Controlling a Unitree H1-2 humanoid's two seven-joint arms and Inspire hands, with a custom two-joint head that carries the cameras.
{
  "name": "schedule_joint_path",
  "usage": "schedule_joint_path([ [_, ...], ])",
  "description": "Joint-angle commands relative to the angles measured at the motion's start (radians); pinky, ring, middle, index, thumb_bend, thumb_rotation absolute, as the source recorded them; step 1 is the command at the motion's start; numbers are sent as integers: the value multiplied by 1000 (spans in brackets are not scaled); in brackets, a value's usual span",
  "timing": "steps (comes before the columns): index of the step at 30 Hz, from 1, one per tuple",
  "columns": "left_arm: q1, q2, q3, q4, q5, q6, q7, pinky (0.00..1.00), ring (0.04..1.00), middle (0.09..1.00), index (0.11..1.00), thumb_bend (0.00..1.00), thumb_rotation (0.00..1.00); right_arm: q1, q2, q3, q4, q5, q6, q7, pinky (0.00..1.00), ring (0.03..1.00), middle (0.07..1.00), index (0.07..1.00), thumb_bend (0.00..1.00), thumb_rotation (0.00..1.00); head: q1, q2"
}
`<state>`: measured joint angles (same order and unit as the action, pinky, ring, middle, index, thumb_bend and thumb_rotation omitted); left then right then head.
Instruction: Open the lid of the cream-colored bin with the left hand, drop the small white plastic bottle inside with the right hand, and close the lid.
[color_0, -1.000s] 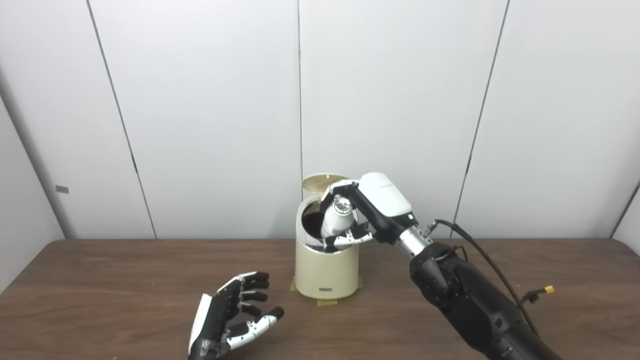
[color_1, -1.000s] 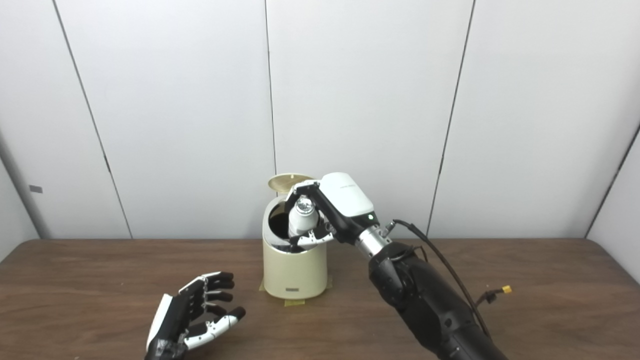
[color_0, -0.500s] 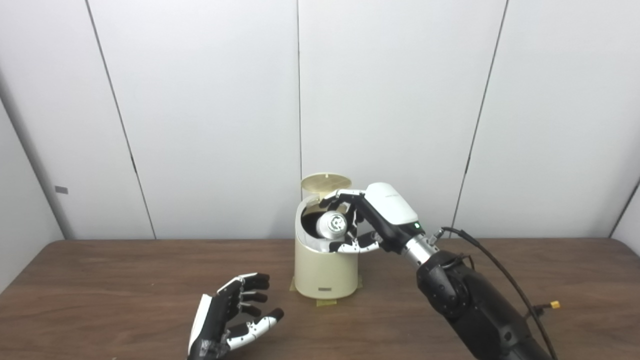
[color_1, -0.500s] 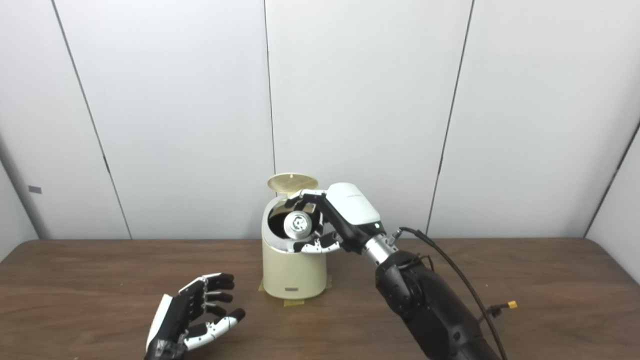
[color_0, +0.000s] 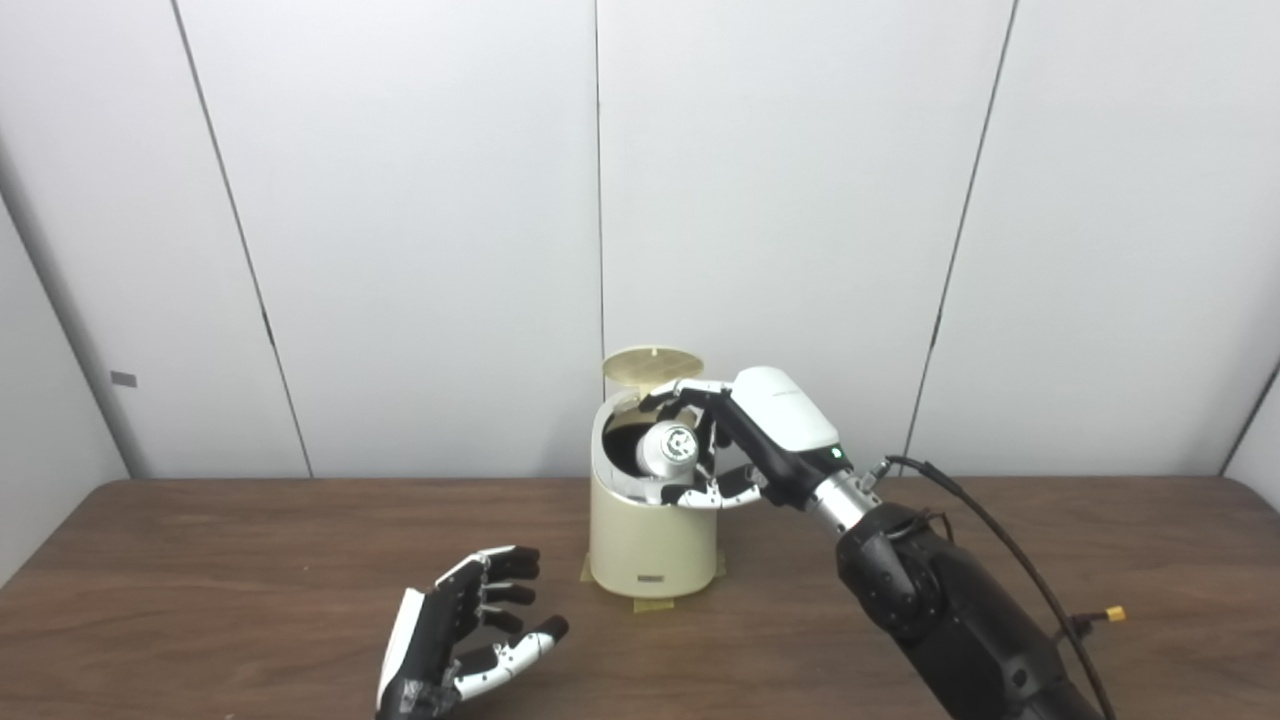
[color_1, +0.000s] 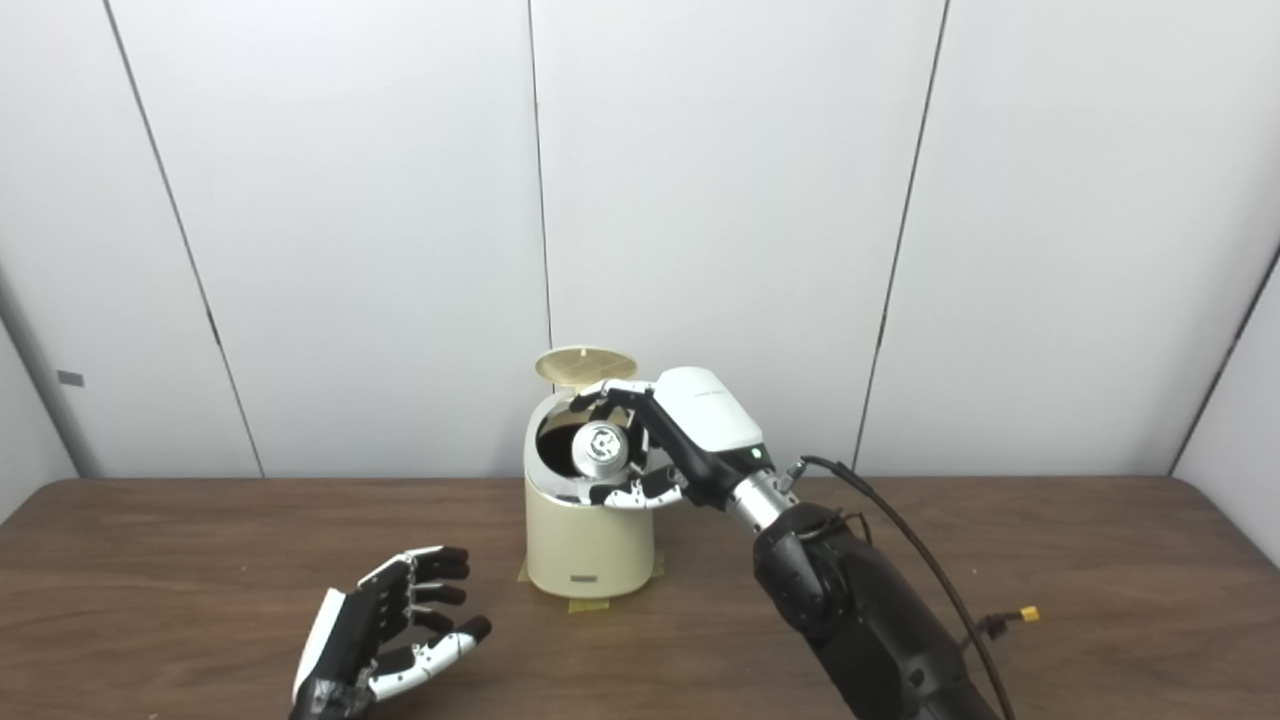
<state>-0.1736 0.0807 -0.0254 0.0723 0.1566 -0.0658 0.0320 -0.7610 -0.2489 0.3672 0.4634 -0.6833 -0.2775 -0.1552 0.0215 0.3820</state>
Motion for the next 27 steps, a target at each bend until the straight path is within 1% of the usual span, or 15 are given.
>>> schedule_joint_path([
  [1,-31,2,-1,-20,7,-27,6,551,653,709,718,677,63,-24,-1,-15,-21,1,2,-2,350,459,728,811,839,169,2,0],
  [4,-31,1,-1,-21,5,-26,5,548,655,713,722,675,62,-22,1,-16,-28,1,14,9,357,473,770,841,847,183,2,0],
  [6,-31,2,-1,-21,3,-29,4,545,661,719,726,675,64,-19,2,-15,-39,-1,28,25,380,505,799,855,848,191,2,0],
  [10,-30,2,-2,-22,6,-27,5,540,651,709,719,673,55,-19,0,-10,-33,-5,23,32,445,586,840,866,868,184,2,0],
  [12,-30,2,-2,-24,7,-25,5,550,657,711,720,673,55,-20,-1,-10,-30,-6,15,30,459,605,847,863,874,182,2,0],
  [17,-31,1,0,-20,-1,-27,2,553,661,717,726,671,52,-19,-1,-13,-29,-7,12,27,464,612,849,855,878,178,2,0],
  [20,-31,0,0,-21,0,-24,4,548,657,713,722,676,60,-18,-1,-22,-24,8,-16,9,444,586,827,843,870,148,1,6],
  [21,-31,1,0,-21,-1,-26,3,547,657,713,722,677,60,-16,-1,-28,-23,13,-28,-1,441,582,823,841,868,143,1,6],
  [22,-30,1,-1,-21,2,-26,4,548,656,712,721,676,62,-16,1,-38,-14,20,-60,-33,433,567,808,832,860,131,1,6],
  [23,-30,2,-1,-22,4,-27,5,552,658,714,724,678,69,-16,2,-45,-7,25,-84,-56,388,521,764,801,850,100,1,6],
  [24,-30,2,-1,-22,5,-27,5,554,659,715,725,678,72,-14,6,-59,0,21,-108,-103,373,506,750,790,846,89,2,4],
  [25,-30,2,-1,-22,3,-27,4,551,659,716,727,676,73,-11,10,-74,3,18,-130,-150,338,465,707,760,820,93,2,4],
  [26,-29,1,0,-22,1,-27,4,551,660,717,729,676,68,-9,13,-84,5,13,-144,-181,299,414,654,726,794,96,2,4],
  [27,-29,2,-1,-23,1,-26,3,552,661,718,729,675,67,-2,16,-101,-1,17,-163,-216,285,397,636,714,785,97,2,4],
])
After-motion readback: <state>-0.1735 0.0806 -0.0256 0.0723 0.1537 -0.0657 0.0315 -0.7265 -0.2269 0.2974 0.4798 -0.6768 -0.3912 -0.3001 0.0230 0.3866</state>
